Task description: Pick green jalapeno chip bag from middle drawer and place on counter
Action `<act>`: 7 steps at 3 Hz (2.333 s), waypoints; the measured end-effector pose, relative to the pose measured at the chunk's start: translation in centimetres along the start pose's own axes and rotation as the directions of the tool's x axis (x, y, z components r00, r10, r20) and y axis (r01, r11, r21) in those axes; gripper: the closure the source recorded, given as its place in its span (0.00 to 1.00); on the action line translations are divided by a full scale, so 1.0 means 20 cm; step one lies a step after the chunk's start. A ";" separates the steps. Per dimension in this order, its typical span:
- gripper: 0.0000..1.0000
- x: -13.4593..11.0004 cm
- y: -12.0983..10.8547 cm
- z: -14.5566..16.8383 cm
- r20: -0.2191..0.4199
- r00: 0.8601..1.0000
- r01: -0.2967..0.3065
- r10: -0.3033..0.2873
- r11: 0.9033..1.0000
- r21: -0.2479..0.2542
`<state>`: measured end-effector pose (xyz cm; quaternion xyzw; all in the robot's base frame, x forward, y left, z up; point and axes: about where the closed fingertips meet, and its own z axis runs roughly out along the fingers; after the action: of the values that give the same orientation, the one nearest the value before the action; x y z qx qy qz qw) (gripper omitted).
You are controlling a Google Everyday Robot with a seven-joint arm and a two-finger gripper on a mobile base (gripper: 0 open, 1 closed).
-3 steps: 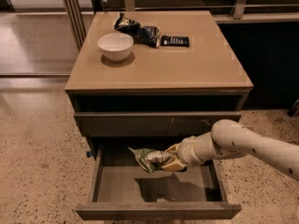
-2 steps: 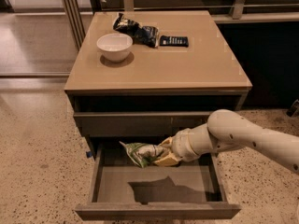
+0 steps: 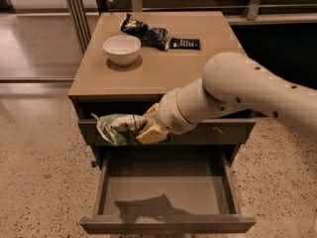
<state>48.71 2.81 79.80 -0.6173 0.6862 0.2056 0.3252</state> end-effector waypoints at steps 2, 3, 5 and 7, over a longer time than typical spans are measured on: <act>1.00 -0.18 0.02 -0.14 -0.006 1.000 0.026 -0.025 0.998 0.054; 1.00 -0.15 -0.07 -0.28 -0.061 0.998 0.028 -0.021 0.993 0.114; 1.00 -0.01 -0.38 -0.68 -0.148 0.989 0.060 -0.022 0.965 0.257; 1.00 0.21 -0.66 -0.76 -0.103 0.993 0.090 -0.056 0.927 0.364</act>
Offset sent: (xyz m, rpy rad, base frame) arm -0.0045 0.0032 0.0497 0.0060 -0.0653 -0.0367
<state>58.59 -12.57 89.19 -0.5792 0.7031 0.0328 0.4113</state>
